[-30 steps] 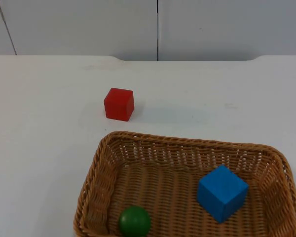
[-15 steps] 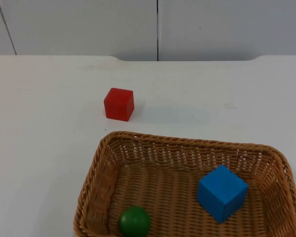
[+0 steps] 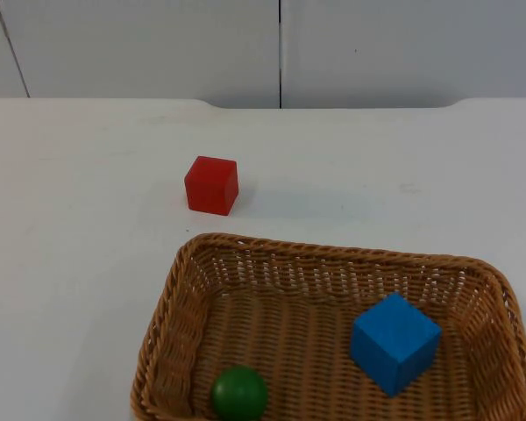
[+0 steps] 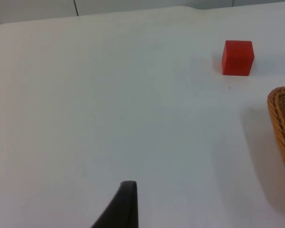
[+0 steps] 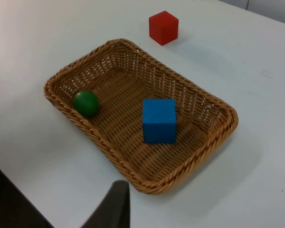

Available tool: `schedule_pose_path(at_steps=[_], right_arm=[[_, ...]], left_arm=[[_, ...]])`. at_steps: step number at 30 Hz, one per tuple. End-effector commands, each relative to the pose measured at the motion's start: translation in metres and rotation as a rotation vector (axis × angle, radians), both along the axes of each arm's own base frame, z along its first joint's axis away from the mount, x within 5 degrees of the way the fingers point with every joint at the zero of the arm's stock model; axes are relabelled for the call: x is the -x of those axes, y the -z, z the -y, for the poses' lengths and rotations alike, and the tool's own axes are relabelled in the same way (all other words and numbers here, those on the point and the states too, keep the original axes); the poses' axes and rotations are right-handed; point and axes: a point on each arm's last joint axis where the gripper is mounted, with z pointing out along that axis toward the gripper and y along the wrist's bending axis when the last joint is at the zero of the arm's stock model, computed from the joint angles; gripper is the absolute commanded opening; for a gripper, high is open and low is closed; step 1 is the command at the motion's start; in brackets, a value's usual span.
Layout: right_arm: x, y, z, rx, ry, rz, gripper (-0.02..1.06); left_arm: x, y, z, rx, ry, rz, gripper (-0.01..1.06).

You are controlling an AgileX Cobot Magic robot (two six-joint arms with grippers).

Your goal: Place all geometric objects except the red cube into the basket.

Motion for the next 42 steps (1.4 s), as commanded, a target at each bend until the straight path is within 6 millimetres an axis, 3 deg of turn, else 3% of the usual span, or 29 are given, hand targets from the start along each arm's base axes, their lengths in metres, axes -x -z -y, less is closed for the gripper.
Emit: schedule_pose_path(at_steps=[1, 16, 32, 42], right_arm=[[-0.0005, 0.0, 0.0, -0.003, 0.005, 0.013, 1.05], [0.0, 0.0, -0.0005, -0.007, 0.028, 0.009, 1.05], [0.004, 0.0, -0.0033, -0.004, 0.608, 0.011, 1.05], [0.0043, 0.0, -0.0037, -0.004, 0.67, 0.011, 1.05]], left_arm=[[-0.0007, 0.0005, -0.0001, 0.005, -0.006, 0.009, 1.05], [-0.0006, 0.0004, 0.0002, 0.008, -0.004, 0.009, 1.05], [-0.0006, 0.0004, 0.0002, 0.008, -0.004, 0.009, 1.05], [-0.0006, 0.0004, 0.0002, 0.008, -0.004, 0.009, 1.05]])
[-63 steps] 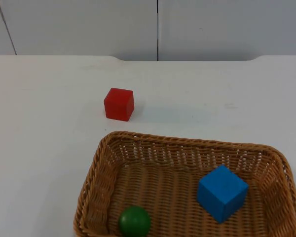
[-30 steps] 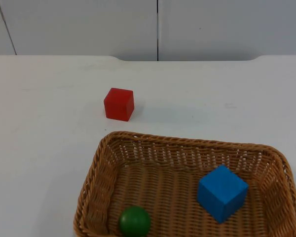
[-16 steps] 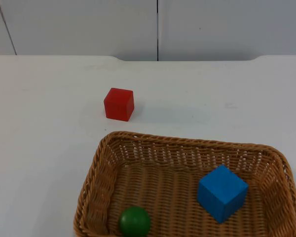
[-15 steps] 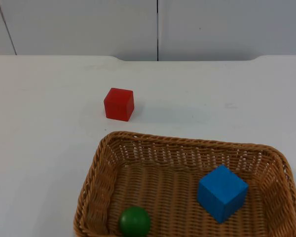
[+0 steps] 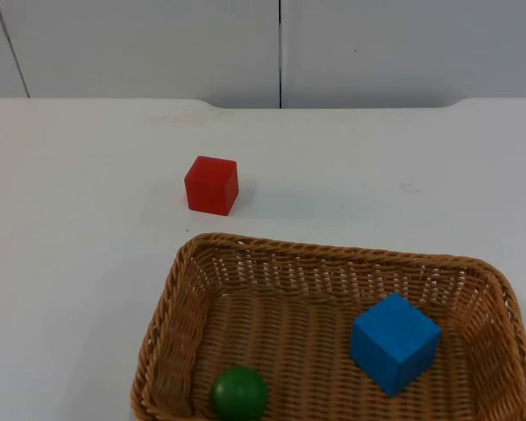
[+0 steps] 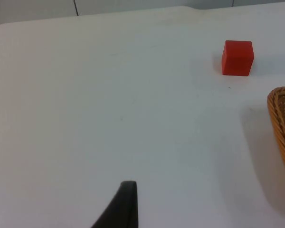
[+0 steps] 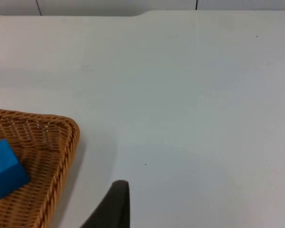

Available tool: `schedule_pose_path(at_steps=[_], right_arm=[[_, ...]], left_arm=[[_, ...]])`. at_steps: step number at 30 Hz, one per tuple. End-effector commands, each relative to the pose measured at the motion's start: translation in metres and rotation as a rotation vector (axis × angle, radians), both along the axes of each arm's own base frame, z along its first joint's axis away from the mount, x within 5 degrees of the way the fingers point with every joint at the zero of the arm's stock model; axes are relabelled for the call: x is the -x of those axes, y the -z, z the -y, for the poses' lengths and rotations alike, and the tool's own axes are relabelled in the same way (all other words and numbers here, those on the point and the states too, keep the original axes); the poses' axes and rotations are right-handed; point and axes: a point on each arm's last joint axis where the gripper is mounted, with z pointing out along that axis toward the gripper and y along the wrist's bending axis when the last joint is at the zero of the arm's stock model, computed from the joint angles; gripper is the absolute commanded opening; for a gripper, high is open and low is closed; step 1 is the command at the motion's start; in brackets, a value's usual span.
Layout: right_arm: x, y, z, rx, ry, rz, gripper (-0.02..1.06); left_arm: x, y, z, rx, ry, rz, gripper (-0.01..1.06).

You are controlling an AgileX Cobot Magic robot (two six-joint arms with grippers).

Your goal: Place all geometric objects except the red cube into the basket.

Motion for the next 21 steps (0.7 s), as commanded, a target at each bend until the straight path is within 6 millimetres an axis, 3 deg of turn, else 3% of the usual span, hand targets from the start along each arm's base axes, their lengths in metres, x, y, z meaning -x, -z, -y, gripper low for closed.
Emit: schedule_pose_path(at_steps=[1, 10, 21], right_arm=[[-0.0004, 0.0, -0.0002, 0.0, 0.005, 0.012, 1.05], [-0.0004, 0.0, -0.0002, 0.0, 0.005, 0.012, 1.05], [-0.0004, 0.0, -0.0002, 0.0, 0.005, 0.012, 1.05]], left_arm=[[-0.0006, 0.0004, 0.0002, 0.008, -0.004, 0.009, 1.05], [-0.0007, 0.0004, 0.0, 0.006, -0.007, 0.009, 1.05], [-0.0011, 0.0005, 0.0007, 0.003, -0.173, 0.01, 1.05]])
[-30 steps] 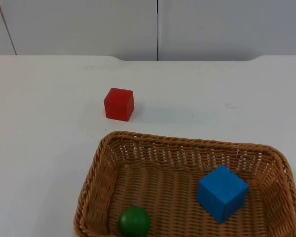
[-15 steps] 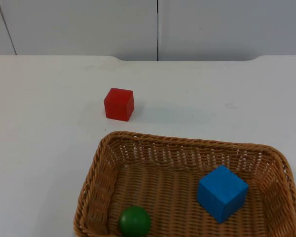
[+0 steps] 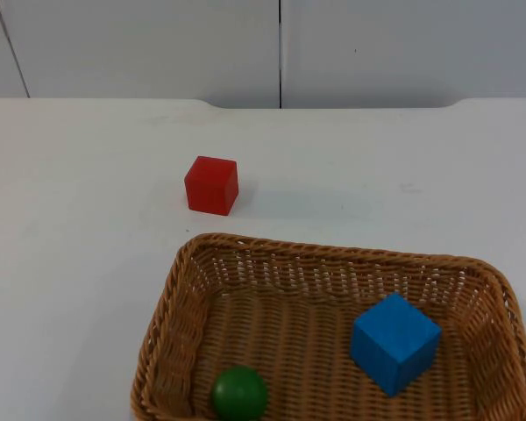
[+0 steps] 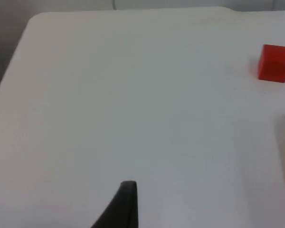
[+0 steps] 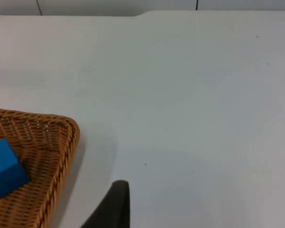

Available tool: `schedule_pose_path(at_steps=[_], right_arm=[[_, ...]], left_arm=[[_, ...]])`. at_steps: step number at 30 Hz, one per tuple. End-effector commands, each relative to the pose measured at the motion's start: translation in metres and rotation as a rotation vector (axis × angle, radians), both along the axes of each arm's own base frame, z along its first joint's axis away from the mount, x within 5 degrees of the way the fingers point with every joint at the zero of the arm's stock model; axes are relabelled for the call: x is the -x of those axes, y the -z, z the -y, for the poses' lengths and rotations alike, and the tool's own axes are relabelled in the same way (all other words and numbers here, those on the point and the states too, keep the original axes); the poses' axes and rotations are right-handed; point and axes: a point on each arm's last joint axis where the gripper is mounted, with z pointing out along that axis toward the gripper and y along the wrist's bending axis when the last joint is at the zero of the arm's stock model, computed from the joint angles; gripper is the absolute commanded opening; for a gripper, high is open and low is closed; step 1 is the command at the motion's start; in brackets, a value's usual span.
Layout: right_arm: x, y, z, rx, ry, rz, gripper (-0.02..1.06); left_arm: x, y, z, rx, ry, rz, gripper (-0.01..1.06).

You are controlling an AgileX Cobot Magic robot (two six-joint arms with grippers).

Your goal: Place all geometric objects except the red cube into the basket.

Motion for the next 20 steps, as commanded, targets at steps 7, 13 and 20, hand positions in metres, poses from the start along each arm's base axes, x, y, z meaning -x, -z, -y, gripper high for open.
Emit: schedule_pose_path(at_steps=[7, 13, 20], right_arm=[[-0.0004, 0.0, -0.0001, 0.0, 0.007, 0.012, 1.05], [-0.0004, 0.0, -0.0001, 0.0, 0.007, 0.012, 1.05], [-0.0004, 0.0, -0.0001, 0.0, 0.007, 0.012, 1.05]], left_arm=[[-0.0008, 0.0004, 0.0001, 0.002, -0.047, 0.01, 1.05], [-0.0007, 0.0004, 0.0, 0.002, -0.036, 0.01, 1.05], [-0.0007, 0.0005, -0.0002, 0.001, -0.016, 0.01, 1.05]])
